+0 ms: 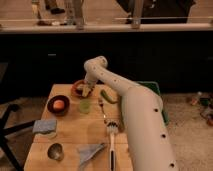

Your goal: Place eraser in table surface

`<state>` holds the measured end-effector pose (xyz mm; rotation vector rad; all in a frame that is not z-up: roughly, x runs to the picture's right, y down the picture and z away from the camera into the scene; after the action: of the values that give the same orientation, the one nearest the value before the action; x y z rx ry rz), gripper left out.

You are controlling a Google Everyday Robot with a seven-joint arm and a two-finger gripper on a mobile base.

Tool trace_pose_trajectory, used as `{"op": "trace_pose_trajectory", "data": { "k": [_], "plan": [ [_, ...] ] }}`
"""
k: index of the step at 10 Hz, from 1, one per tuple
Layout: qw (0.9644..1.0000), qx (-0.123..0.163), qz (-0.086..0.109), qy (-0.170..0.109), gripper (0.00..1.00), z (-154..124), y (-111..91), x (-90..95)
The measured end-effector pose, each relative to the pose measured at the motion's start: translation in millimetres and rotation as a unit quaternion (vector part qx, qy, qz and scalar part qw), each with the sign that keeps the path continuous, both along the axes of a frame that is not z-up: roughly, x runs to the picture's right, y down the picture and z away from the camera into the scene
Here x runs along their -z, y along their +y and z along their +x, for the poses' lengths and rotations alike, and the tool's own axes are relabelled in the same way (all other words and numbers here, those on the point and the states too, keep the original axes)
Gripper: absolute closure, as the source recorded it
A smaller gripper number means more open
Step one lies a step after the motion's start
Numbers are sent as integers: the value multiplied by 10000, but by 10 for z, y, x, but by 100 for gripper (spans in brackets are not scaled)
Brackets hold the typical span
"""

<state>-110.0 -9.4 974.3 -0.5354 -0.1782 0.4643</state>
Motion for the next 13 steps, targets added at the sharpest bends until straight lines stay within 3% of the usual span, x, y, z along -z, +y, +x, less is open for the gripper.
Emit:
{"op": "trace_pose_trajectory", "data": {
  "k": [6,13],
  "plan": [
    [10000,65,37,-57,97,8,-21,58],
    [9985,63,308,-440,100,-94,-200,296]
  ]
}}
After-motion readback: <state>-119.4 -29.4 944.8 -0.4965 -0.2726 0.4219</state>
